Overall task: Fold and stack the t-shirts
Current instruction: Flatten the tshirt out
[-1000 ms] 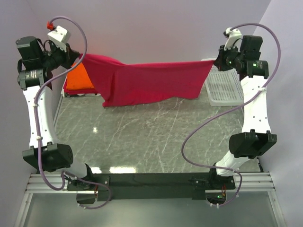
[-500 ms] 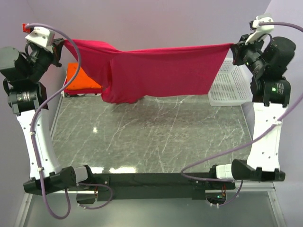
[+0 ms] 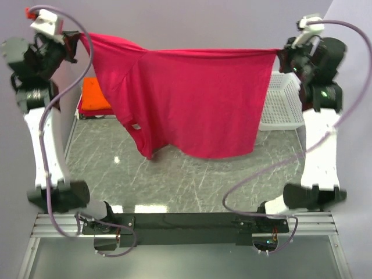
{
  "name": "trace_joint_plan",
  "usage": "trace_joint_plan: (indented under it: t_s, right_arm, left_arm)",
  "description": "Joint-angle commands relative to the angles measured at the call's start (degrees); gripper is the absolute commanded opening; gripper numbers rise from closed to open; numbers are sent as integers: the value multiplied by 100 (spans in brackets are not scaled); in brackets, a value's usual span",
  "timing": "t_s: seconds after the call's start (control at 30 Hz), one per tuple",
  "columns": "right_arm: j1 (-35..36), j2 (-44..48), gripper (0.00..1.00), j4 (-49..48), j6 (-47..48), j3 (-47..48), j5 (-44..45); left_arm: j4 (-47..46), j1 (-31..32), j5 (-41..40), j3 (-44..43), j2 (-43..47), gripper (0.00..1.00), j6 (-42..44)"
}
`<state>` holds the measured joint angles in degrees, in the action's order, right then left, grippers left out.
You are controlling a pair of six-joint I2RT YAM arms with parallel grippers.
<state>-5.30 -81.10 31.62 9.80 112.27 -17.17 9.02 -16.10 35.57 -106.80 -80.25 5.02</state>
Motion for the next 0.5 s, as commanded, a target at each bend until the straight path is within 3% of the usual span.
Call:
trace_joint_plan:
  t_s: [0.0,0.13,0.3,0.37,0.47]
  right_arm:
    - [20,-773,0,-384,-66,294,266]
    - [90,-1723,0,-454,-206,1251,442]
    - [108,-2699,0,-928,-549,2639,846]
    - [134,-2797,0,-1305,-655,2852,1004]
    - [143,-2710,0,-1910,-795,3012,1154]
  left_arm:
    - [-207,167,-190,-481,-807,1,-71]
    - [-804,458,-551,-1016,-1841,1,-18]
    - [-1847,582,-1078,-2922,-3118,1,-457]
    - [-2262,590,-1315,-3606,-3576,1,-747]
    - [-3106,616,-1535,-3830,-3726,1,-853]
